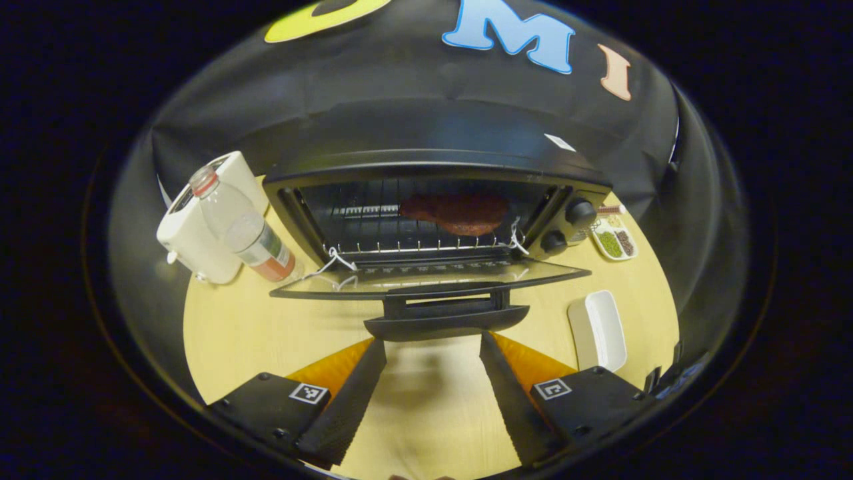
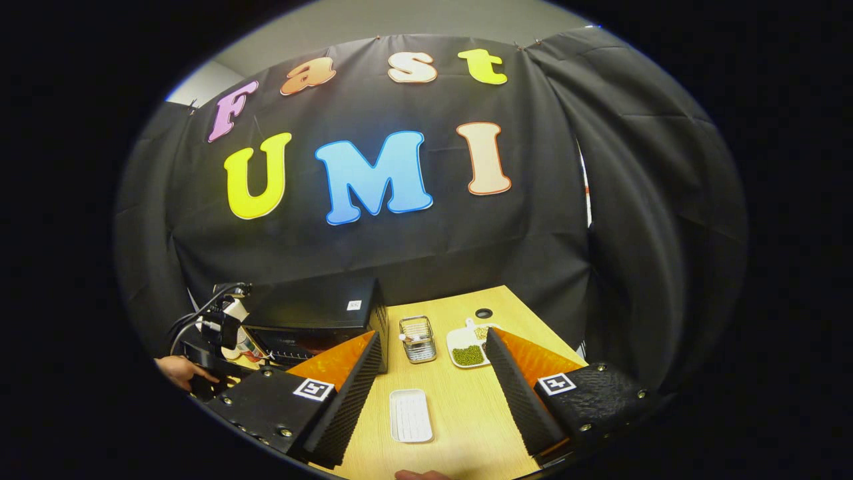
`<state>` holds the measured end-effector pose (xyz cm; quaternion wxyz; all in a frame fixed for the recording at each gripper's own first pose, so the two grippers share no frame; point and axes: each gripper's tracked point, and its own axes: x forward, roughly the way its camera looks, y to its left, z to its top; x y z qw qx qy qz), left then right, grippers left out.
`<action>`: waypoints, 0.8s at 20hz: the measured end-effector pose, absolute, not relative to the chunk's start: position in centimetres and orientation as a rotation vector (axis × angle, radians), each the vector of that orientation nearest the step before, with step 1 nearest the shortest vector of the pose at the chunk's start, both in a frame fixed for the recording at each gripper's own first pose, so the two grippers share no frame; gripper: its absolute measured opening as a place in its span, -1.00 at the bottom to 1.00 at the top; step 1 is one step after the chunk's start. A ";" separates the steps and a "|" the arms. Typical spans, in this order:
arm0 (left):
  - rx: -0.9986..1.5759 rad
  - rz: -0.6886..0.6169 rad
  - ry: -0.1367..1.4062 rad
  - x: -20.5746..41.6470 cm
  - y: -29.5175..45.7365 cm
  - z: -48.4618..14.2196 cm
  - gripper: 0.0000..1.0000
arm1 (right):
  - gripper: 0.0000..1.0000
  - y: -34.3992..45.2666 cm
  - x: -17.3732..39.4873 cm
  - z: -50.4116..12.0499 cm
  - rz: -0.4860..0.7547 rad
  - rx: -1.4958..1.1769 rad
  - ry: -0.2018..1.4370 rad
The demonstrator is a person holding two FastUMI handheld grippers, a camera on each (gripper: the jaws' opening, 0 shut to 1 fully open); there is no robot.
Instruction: Open the electric oven with the left hand, put the food in, and close the electric oven.
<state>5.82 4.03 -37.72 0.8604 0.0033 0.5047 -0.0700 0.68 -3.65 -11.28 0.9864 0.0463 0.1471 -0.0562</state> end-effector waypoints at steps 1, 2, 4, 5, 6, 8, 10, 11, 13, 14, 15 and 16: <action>0.010 -0.150 1.053 6.0 4.0 -37.5 0.92 | 0.92 -3.8 0.6 -11.3 -0.116 0.091 0.296; 0.014 -0.150 1.049 6.3 4.1 -37.4 0.93 | 0.92 -4.0 0.6 -11.4 -0.118 0.092 0.297; 0.023 -0.149 1.040 6.7 4.1 -37.2 0.92 | 0.92 -4.2 0.5 -11.5 -0.124 0.097 0.303; 0.028 -0.148 1.036 7.0 4.1 -37.0 0.93 | 0.92 -4.4 0.4 -11.6 -0.127 0.097 0.306; 0.034 -0.148 1.030 7.4 4.0 -36.9 0.93 | 0.92 -4.5 0.3 -11.6 -0.129 0.097 0.308; 0.039 -0.149 1.018 8.5 3.6 -36.8 0.93 | 0.92 -4.8 0.3 -11.6 -0.133 0.094 0.309; 0.042 -0.153 0.997 9.0 3.3 -36.0 0.93 | 0.92 -5.0 0.2 -11.5 -0.136 0.096 0.307; 0.051 -0.153 0.984 9.2 3.3 -35.6 0.93 | 0.92 -5.1 0.1 -11.4 -0.136 0.096 0.304; 0.057 -0.154 0.940 9.4 2.9 -34.2 0.84 | 0.92 -5.4 0.2 -11.3 -0.131 0.084 0.299; 0.048 -0.155 0.908 9.5 2.6 -33.1 0.93 | 0.92 -5.6 0.2 -11.1 -0.126 0.078 0.294; 0.036 -0.152 0.869 9.5 2.2 -31.8 0.93 | 0.92 -5.7 0.3 -10.7 -0.118 0.075 0.288; 0.023 -0.145 0.821 9.6 1.8 -30.0 0.93 | 0.91 -5.9 0.5 -10.4 -0.109 0.074 0.281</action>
